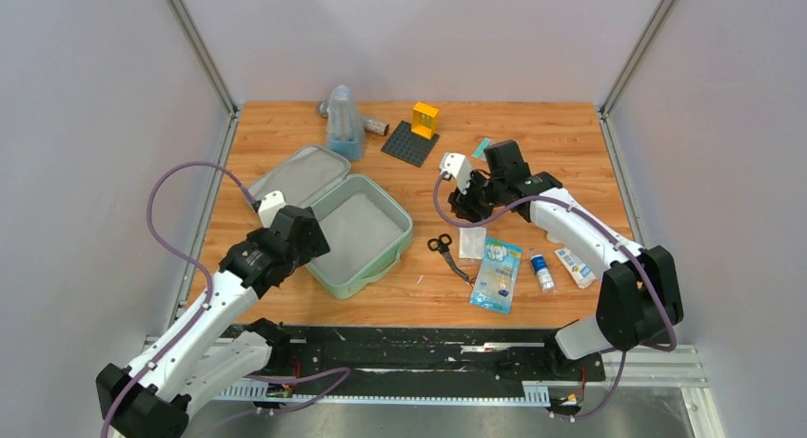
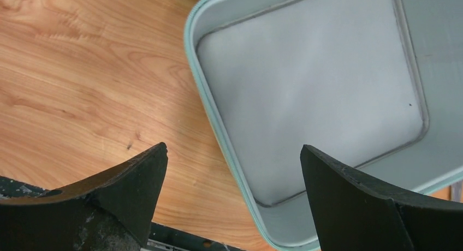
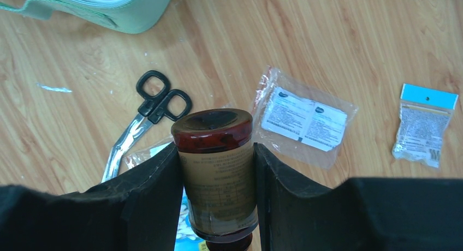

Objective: Organize the medicine kit
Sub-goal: Adjust the medicine box at the center of the board.

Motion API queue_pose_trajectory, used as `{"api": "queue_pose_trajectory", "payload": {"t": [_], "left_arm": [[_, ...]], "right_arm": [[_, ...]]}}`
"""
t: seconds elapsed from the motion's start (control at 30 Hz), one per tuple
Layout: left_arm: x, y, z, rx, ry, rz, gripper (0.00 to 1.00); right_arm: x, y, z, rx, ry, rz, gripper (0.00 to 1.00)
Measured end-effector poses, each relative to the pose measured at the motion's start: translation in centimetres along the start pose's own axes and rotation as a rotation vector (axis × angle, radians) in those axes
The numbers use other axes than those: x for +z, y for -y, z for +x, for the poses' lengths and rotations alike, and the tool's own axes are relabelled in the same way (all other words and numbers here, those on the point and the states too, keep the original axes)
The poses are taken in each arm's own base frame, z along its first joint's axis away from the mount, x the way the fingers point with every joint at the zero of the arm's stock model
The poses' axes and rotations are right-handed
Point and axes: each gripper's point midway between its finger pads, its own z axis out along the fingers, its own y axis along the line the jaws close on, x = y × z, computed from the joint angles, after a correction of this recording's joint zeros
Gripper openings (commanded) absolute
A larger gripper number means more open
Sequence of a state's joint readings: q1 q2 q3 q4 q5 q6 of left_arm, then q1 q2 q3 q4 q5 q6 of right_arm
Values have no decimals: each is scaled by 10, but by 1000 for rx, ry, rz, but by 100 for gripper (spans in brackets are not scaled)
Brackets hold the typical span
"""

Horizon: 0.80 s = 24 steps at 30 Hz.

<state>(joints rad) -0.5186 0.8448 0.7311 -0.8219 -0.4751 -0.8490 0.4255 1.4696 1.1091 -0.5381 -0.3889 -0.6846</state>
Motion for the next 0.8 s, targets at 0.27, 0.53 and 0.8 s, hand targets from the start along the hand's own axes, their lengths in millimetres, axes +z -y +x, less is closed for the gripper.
{"api": "queue_pose_trajectory", "payload": {"t": [0.27,0.53,0.8], "left_arm": [[35,-13,9,-2,-76,-135,97],[57,-9,25,43,-144,-109,58],[59,3,42,117,-200,14,41]], "right_arm": [[3,-36,-19,-76,8,-69,30],[-3,-62,-40,-151,44,-111,31],[-5,-65,-42,-177,45,-108,31]]}}
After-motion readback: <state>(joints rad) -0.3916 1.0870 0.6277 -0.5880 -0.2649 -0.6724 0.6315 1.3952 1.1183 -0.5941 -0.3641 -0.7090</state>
